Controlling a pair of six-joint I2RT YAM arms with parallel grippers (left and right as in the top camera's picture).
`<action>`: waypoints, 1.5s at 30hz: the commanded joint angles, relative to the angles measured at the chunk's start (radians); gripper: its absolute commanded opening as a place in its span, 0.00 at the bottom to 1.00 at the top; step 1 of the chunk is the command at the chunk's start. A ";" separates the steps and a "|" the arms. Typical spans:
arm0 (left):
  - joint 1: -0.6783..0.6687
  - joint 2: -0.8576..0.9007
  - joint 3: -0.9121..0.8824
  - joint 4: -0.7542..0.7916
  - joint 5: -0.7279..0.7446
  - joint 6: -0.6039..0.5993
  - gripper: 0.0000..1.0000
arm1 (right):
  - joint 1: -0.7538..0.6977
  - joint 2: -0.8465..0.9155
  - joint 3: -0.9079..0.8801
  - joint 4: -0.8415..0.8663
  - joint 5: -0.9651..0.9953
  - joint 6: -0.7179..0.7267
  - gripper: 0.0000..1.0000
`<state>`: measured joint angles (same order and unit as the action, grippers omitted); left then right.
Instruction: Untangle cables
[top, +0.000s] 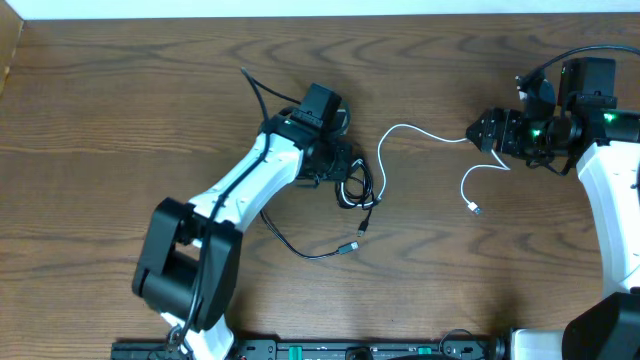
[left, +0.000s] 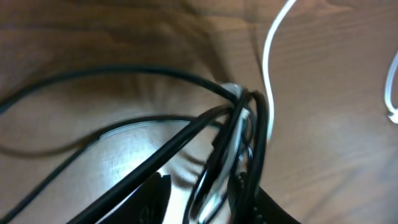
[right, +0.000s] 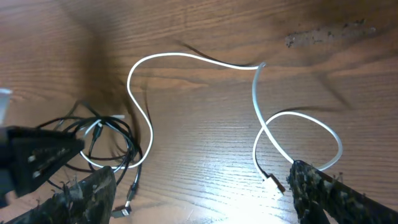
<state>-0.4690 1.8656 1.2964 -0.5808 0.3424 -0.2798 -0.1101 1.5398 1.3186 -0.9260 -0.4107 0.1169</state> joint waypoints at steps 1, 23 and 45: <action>-0.002 0.038 0.016 0.039 -0.022 0.021 0.30 | 0.002 0.002 0.009 -0.003 0.001 0.009 0.85; 0.032 -0.185 0.036 0.019 0.213 -0.203 0.07 | 0.159 0.002 0.009 0.001 -0.124 -0.029 0.86; 0.254 -0.187 0.036 0.145 0.863 -0.248 0.07 | 0.321 0.115 0.009 0.241 -0.341 0.002 0.82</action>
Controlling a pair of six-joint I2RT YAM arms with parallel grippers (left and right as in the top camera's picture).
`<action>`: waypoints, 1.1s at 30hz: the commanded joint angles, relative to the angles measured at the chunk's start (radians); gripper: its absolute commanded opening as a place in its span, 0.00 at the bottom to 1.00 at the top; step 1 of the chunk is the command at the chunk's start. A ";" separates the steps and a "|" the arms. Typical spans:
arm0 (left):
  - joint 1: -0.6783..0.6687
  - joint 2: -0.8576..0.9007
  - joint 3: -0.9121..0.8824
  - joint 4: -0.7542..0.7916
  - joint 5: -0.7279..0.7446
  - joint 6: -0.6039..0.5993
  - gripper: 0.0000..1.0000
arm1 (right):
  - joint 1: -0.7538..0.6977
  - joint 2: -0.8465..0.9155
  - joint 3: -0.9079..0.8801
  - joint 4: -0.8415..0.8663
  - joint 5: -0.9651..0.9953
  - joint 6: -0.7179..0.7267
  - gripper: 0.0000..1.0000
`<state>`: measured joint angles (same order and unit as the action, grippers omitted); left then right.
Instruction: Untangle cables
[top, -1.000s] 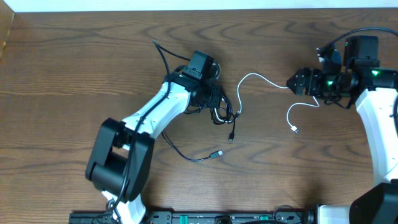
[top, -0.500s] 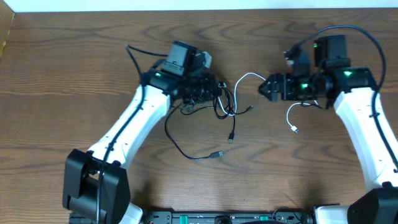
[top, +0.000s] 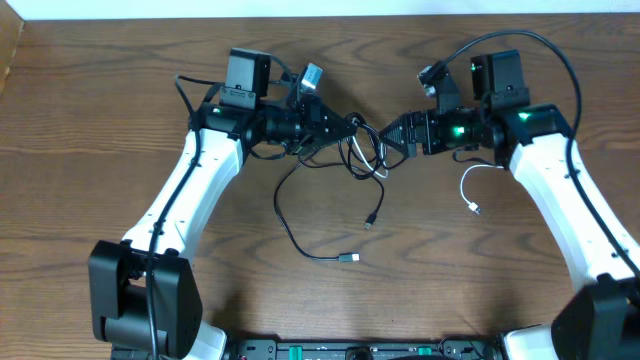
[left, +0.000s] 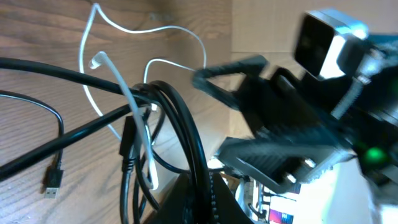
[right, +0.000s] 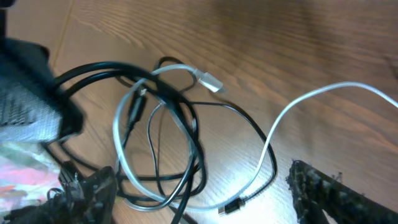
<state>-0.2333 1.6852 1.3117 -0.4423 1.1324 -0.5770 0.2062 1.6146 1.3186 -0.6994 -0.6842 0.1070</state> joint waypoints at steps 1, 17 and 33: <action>0.019 -0.006 0.021 0.006 0.072 0.079 0.08 | 0.005 0.051 0.009 0.024 -0.092 0.011 0.81; 0.056 -0.006 0.021 0.035 0.122 0.103 0.07 | 0.081 0.103 0.009 0.129 -0.157 -0.026 0.43; 0.106 -0.094 0.021 0.300 0.360 -0.068 0.07 | 0.093 0.138 0.009 0.023 0.407 0.376 0.36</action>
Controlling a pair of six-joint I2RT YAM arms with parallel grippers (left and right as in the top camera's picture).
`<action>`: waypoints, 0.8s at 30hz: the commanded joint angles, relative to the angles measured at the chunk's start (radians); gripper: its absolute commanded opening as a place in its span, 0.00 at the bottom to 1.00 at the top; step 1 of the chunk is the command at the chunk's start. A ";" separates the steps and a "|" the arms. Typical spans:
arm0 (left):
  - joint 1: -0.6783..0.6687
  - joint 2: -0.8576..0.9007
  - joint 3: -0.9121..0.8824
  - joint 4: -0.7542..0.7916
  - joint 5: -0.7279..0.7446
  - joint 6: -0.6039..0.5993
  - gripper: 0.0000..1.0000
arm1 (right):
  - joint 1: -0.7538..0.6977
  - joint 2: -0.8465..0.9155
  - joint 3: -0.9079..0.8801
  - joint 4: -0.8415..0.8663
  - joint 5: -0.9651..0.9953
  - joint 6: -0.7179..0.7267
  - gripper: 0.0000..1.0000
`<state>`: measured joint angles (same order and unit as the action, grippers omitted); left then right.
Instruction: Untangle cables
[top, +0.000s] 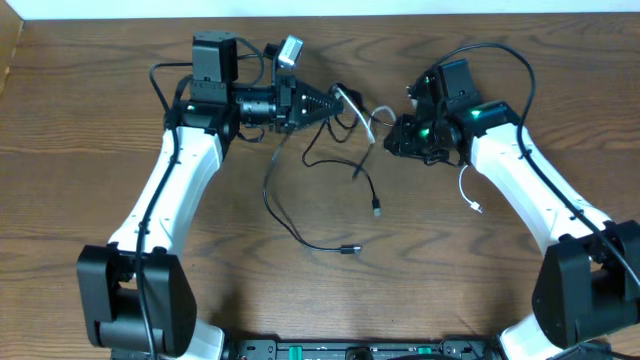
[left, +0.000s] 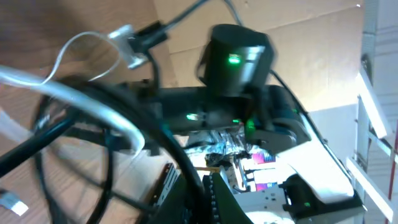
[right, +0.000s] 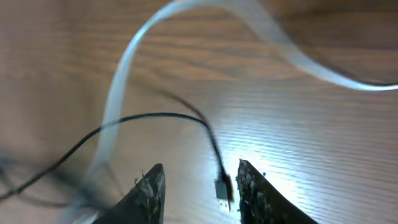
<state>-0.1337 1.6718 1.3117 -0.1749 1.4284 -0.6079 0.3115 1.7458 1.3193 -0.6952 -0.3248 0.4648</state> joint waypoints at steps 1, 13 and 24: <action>0.006 -0.093 0.021 0.045 0.060 -0.050 0.07 | -0.018 0.007 0.008 0.035 0.013 -0.021 0.38; 0.017 -0.190 0.021 0.297 0.027 -0.333 0.07 | -0.182 0.007 0.008 0.189 -0.606 -0.451 0.88; 0.030 -0.216 0.021 0.451 -0.079 -0.620 0.07 | -0.094 0.026 0.008 0.241 -0.874 -0.700 0.88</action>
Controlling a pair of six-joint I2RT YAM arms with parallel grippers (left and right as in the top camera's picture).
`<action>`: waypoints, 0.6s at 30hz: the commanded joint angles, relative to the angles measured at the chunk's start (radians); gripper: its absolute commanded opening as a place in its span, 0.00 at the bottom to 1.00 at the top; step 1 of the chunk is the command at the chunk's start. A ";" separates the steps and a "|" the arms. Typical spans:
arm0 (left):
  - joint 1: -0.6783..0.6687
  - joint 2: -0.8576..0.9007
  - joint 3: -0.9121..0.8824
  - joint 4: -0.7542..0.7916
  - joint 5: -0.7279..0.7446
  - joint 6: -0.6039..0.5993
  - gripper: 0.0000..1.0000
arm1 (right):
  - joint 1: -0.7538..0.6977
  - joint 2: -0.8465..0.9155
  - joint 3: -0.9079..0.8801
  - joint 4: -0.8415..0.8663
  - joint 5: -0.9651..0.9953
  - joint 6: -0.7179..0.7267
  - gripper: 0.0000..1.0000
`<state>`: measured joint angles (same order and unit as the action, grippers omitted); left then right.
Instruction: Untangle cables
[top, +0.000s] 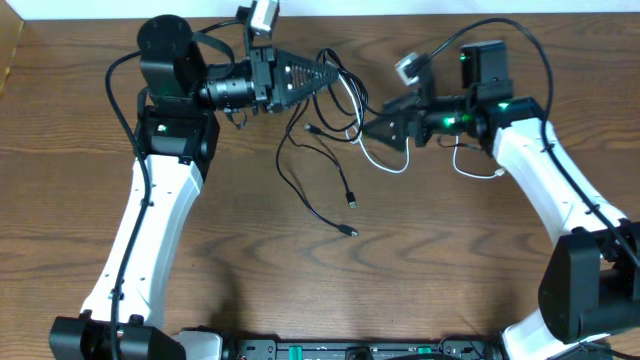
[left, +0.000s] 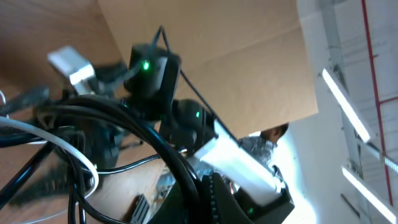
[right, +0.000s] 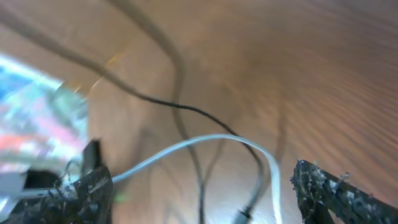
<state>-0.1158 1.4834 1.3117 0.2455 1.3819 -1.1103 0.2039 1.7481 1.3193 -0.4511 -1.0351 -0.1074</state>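
My left gripper (top: 330, 70) is held high over the table's far side, shut on a bundle of black cables (top: 320, 150) whose plug ends (top: 351, 203) dangle to the wood. In the left wrist view the black cable (left: 143, 134) runs into my left gripper (left: 199, 186), with a white cable (left: 68, 155) looped through it. The white cable (top: 385, 163) sags from the bundle towards the right, and its plug (top: 500, 173) lies on the table. My right gripper (top: 368, 132) points left at the tangle and is open; the white cable (right: 186, 146) crosses in front of the right gripper (right: 205, 199).
The brown wooden table (top: 500, 280) spreads below both arms, with its far edge (top: 400, 12) just behind the grippers. A cardboard wall (left: 205, 50) and a person (left: 273, 134) show in the left wrist view's background.
My left gripper has moved higher and farther back with the bundle, and the dangling plugs have shifted. My right gripper's fingers, close together before, now stand wide apart, pointing left at the tangle.
My left gripper was down on the tangle mid-table, with the right gripper far right by the white cable. Then the left held the bundle raised and the right was close to it. Then the bundle was higher, and now it hangs higher still, with the right gripper open.
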 joint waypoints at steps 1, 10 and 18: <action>0.015 -0.027 0.021 0.040 -0.037 -0.130 0.08 | 0.013 0.032 0.008 -0.003 -0.193 -0.148 0.89; 0.031 -0.027 0.021 0.056 -0.040 -0.190 0.07 | -0.007 0.146 0.008 0.043 -0.464 -0.260 0.88; 0.031 -0.027 0.021 0.056 -0.041 -0.189 0.07 | 0.048 0.166 0.008 0.529 -0.526 0.001 0.68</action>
<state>-0.0914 1.4830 1.3117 0.2928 1.3445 -1.2911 0.2256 1.9224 1.3125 -0.0765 -1.4967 -0.2878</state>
